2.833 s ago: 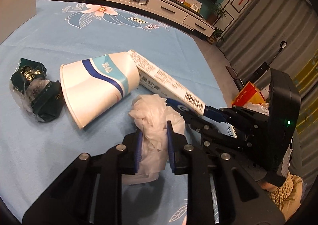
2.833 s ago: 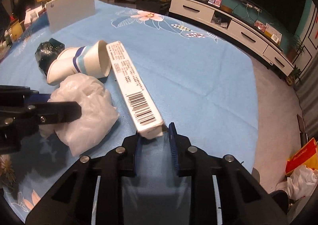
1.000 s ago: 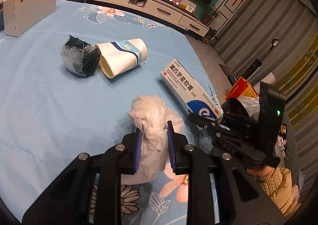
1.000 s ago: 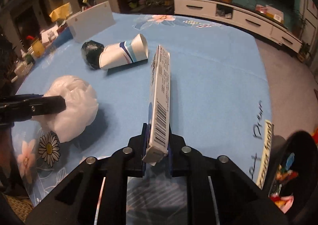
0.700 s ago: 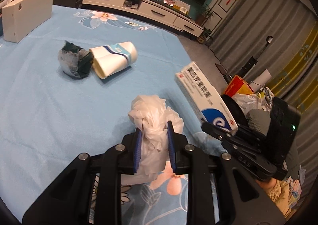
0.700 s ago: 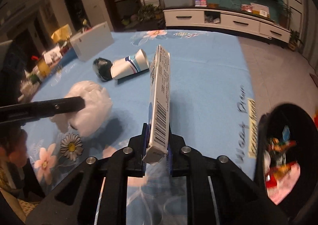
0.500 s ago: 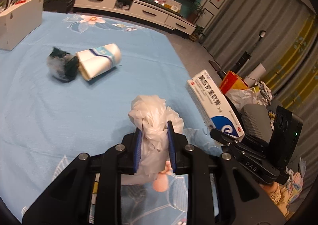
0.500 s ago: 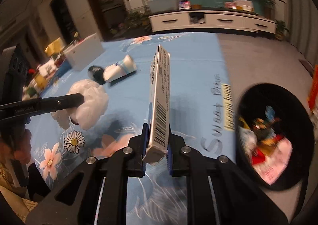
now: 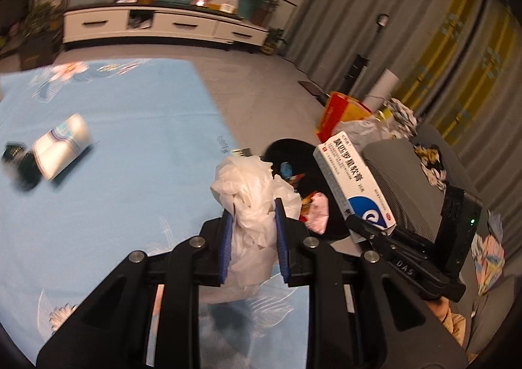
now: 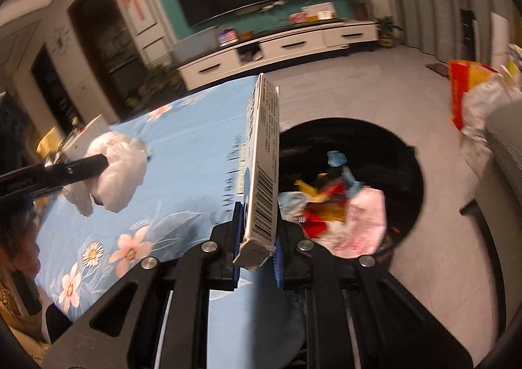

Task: Collect trash
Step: 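Carry the plastic bag and toothpaste box over the black bin and open both tools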

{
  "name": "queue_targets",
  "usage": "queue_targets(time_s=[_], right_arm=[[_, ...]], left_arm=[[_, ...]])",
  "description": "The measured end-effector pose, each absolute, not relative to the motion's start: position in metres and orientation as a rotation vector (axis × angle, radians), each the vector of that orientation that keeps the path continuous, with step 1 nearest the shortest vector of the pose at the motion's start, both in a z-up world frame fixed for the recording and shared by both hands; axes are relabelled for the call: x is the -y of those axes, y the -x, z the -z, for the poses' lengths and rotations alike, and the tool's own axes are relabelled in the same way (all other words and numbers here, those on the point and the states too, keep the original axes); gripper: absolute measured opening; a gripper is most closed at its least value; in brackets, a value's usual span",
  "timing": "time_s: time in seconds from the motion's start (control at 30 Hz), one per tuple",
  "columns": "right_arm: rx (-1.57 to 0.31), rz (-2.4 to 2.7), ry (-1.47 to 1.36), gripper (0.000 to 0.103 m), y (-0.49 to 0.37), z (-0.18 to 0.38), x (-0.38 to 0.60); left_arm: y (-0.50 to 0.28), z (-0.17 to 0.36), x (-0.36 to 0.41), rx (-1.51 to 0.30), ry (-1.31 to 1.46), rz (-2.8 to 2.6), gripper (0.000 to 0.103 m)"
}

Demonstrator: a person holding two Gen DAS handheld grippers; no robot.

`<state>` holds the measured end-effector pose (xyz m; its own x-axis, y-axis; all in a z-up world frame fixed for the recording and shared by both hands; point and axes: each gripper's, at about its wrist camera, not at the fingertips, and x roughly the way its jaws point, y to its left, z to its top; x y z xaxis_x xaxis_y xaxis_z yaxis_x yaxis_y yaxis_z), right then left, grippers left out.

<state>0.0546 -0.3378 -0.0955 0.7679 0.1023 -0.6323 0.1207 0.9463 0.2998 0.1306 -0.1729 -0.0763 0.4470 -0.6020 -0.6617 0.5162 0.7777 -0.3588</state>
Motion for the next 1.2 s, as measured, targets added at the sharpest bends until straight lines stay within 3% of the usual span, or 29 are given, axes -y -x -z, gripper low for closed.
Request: queue_targets(time_s=[0.27,0.7,0.83,0.87,0.9,0.93,1.0,1.2], right_arm=[[-0.697,0.1,-0.442,0.017,-0.044,0.116,0.377],[-0.727,0.129,-0.544,0.02,-0.066,0.147,0.404],[-0.725,0.155,-0.533,0.023,-0.073,0.15,0.409],[-0.727,0.16,-0.533,0.028,-0.074,0.15,0.41],[-0.728,0.166,-0.536,0.039,-0.075,0.15,0.412],[-0.723,0.174,-0.544,0.044,-0.074,0.15,0.414],[-0.705,0.173,-0.552,0.05,-0.071,0.147,0.414],[-0.695,0.176,-0.573,0.054,-0.061,0.143,0.412]], left_arm=[[-0.142,0.074,0.248,-0.874,0.014,0.788,0.024],[-0.174,0.124,0.334,-0.968,-0.143,0.778,0.027],[-0.183,0.138,0.345,-0.989,-0.166,0.751,0.034],[-0.184,0.14,0.346,-0.991,-0.169,0.747,0.035],[-0.186,0.142,0.347,-0.995,-0.166,0.745,0.042],[-0.186,0.142,0.345,-0.997,-0.159,0.746,0.055],[-0.186,0.14,0.342,-0.992,-0.143,0.75,0.07],[-0.18,0.13,0.326,-0.979,-0.092,0.751,0.073]])
